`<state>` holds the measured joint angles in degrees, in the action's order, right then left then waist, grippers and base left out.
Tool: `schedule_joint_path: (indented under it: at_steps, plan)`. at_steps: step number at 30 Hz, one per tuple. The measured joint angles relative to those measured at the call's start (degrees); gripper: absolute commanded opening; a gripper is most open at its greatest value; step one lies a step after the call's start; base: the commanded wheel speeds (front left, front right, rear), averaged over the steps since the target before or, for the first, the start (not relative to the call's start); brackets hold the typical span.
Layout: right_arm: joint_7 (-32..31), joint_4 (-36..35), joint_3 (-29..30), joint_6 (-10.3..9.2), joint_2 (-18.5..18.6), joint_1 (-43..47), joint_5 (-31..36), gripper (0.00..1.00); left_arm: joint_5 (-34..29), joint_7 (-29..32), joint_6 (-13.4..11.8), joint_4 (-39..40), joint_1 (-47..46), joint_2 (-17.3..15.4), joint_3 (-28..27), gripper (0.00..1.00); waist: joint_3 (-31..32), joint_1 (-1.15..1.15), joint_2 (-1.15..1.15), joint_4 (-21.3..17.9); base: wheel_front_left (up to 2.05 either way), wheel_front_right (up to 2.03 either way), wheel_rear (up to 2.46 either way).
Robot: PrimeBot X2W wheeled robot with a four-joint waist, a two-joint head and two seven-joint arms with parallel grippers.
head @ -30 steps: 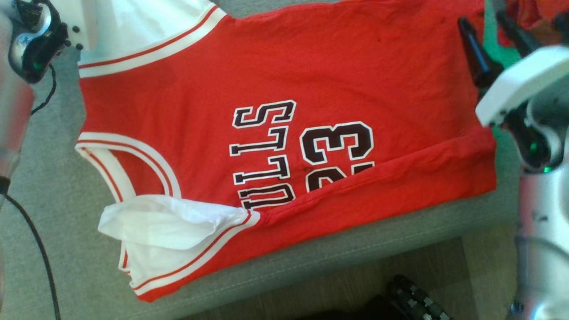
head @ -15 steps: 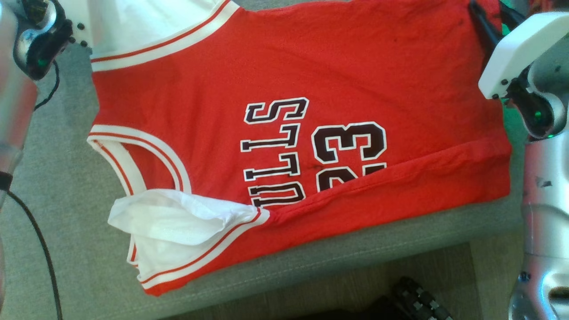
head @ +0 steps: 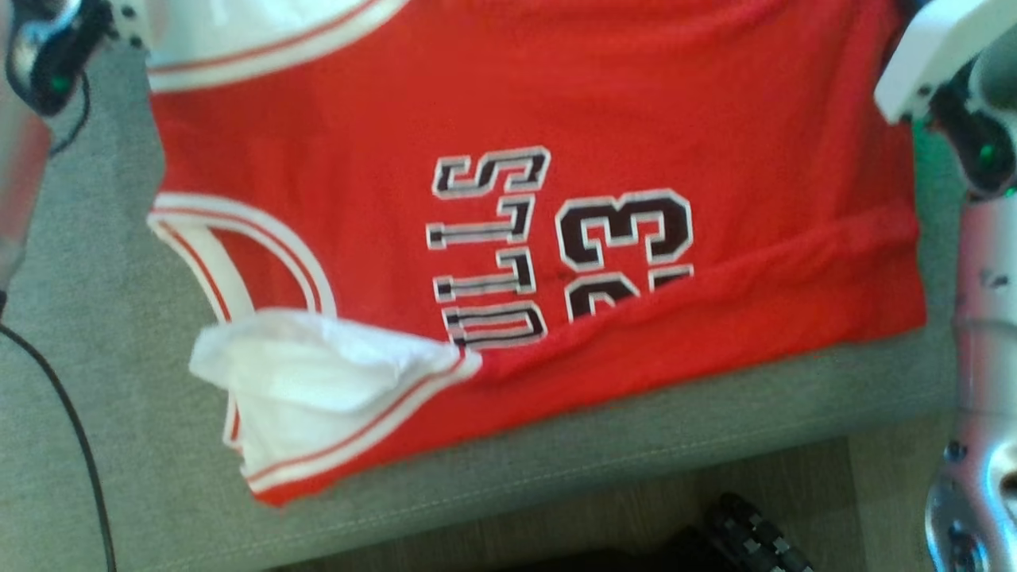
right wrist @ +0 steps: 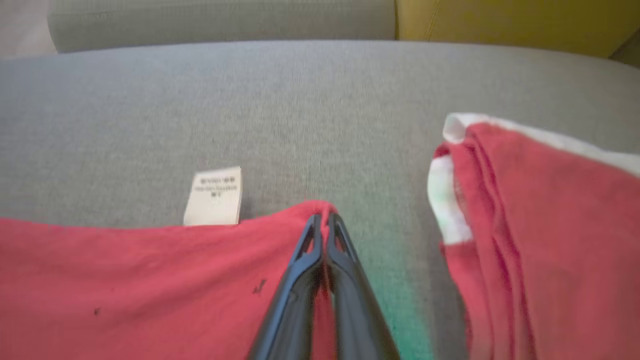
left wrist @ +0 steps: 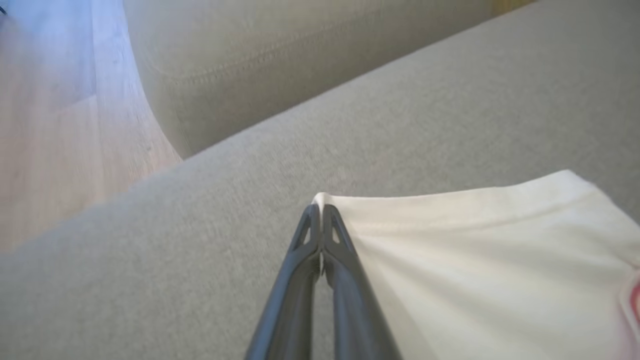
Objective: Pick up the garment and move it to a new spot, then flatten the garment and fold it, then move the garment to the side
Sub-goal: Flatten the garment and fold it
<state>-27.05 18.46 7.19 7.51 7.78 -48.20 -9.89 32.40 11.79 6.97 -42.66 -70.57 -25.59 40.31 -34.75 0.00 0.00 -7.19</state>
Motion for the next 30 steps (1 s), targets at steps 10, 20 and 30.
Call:
schedule_joint_path:
  at_steps: [10,20,30]
  plan:
    - [8.4,4.7,0.0,0.00,2.3,-7.5,0.3,0.00,-2.1,-14.6,-2.1,-0.1,-5.3,0.8,-1.8,0.00,-0.5,0.00,0.00,2.4,0.00,0.00,0.00]
    - [11.0,1.4,0.0,0.00,5.4,-1.3,-2.6,0.00,-1.4,-24.0,-2.5,8.9,2.4,0.1,-2.3,0.00,1.9,0.00,0.00,5.4,0.00,0.00,0.00]
    - [9.8,-8.8,1.5,0.00,6.4,11.0,-4.8,0.00,6.1,-23.9,-9.6,31.6,25.1,-6.0,-5.4,0.00,5.6,-0.01,0.00,7.3,0.00,0.00,0.00]
